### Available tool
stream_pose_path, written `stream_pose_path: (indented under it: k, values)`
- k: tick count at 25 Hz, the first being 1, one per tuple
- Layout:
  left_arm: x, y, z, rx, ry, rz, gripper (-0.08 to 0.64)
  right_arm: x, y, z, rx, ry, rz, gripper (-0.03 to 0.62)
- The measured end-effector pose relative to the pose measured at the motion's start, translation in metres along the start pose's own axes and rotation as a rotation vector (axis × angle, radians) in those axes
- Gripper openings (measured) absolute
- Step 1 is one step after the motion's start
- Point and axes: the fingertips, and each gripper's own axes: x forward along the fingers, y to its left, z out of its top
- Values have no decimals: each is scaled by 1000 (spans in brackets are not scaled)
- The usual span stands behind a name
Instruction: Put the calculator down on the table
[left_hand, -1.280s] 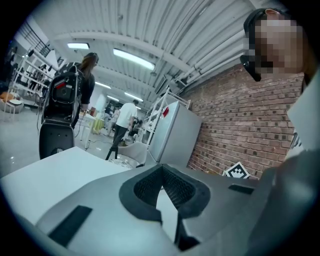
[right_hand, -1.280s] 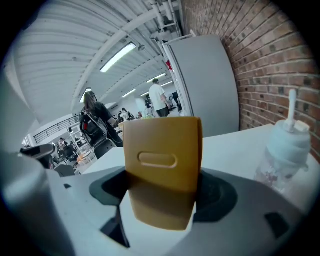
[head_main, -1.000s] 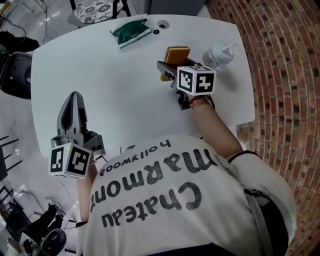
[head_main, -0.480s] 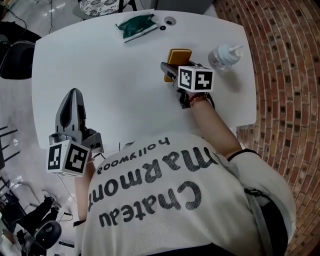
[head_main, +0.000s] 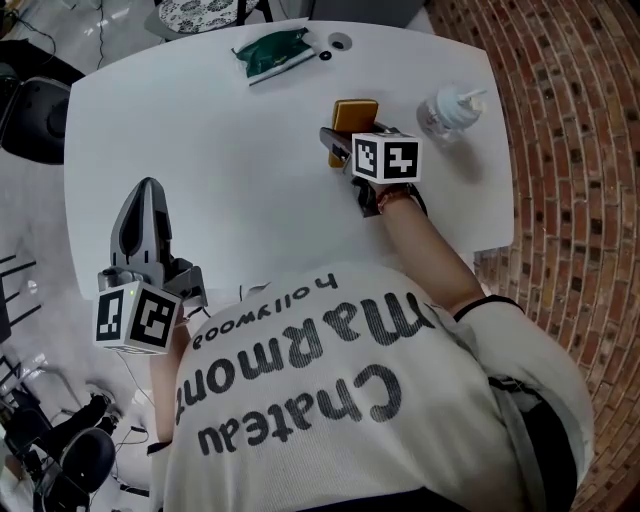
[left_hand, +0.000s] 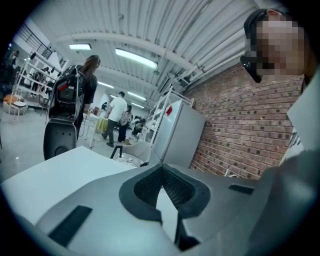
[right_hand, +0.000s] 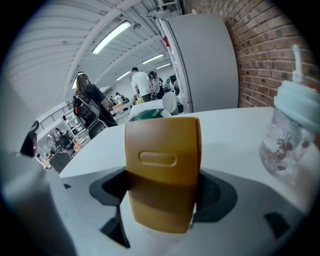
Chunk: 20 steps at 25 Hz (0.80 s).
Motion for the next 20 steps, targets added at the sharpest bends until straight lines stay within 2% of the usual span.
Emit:
stream_pose_path:
  k: [13, 20]
  values:
    - [-3, 9, -2, -12, -1, 23, 0, 16, 6, 1, -53, 23, -19, 395]
    - [-1, 14, -6, -23, 4, 34, 0, 25, 2, 3, -21, 31, -44, 395]
